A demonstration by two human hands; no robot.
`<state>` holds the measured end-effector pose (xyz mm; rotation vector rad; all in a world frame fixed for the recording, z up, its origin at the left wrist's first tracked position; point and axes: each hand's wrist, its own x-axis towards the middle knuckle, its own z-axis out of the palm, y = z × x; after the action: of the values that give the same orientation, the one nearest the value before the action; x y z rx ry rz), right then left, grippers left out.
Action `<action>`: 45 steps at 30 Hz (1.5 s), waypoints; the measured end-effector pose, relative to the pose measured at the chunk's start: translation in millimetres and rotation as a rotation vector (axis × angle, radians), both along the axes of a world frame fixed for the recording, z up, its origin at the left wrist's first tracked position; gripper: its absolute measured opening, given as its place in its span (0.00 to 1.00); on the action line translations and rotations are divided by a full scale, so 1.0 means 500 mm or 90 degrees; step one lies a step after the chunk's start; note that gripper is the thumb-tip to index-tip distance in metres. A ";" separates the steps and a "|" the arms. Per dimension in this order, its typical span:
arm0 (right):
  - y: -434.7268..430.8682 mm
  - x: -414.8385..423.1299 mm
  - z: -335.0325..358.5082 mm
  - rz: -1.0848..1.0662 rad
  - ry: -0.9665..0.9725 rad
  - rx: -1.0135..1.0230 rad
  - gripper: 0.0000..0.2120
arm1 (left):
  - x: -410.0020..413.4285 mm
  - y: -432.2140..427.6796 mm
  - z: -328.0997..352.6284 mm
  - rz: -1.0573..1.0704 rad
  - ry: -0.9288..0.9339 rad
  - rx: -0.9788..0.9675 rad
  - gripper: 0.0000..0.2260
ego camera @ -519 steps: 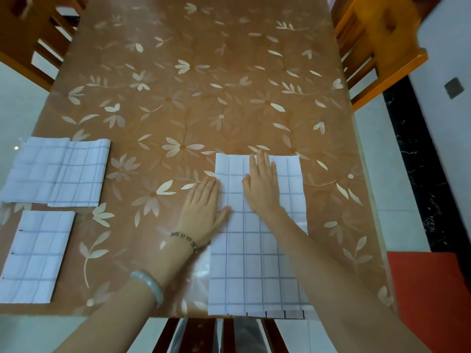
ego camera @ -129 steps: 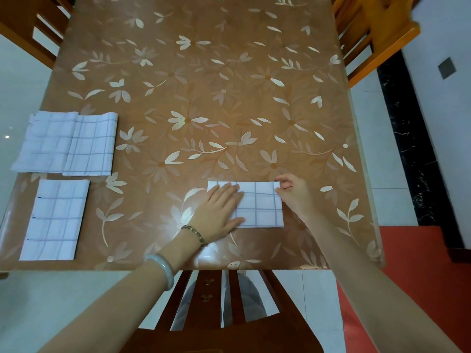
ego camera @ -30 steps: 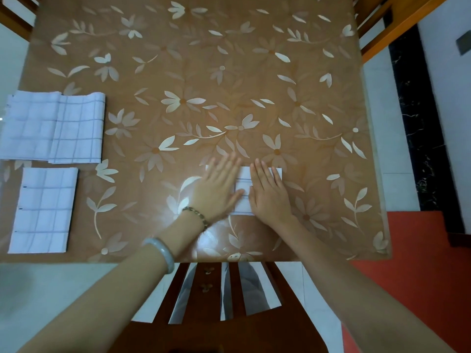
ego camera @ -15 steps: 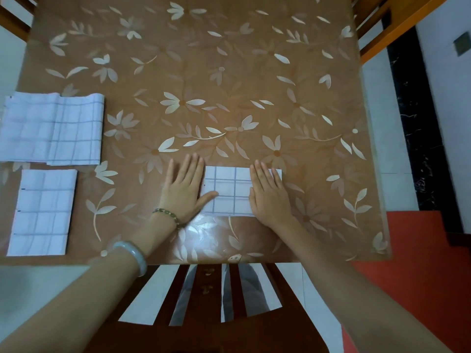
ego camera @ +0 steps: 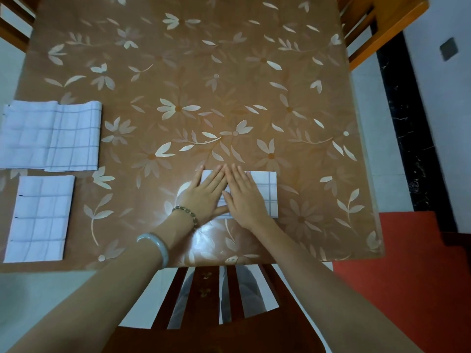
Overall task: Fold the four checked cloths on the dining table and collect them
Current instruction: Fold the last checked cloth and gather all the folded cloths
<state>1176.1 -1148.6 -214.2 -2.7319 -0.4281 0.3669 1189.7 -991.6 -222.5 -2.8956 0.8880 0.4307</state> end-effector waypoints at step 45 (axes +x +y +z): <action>0.325 -0.122 0.308 -0.349 0.552 0.801 0.11 | -0.265 0.393 0.375 0.700 0.150 -0.939 0.09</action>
<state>1114.9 -985.8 -60.2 -1.2046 0.2785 0.7313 1057.1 -794.9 -34.9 -4.4780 -1.1280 0.0948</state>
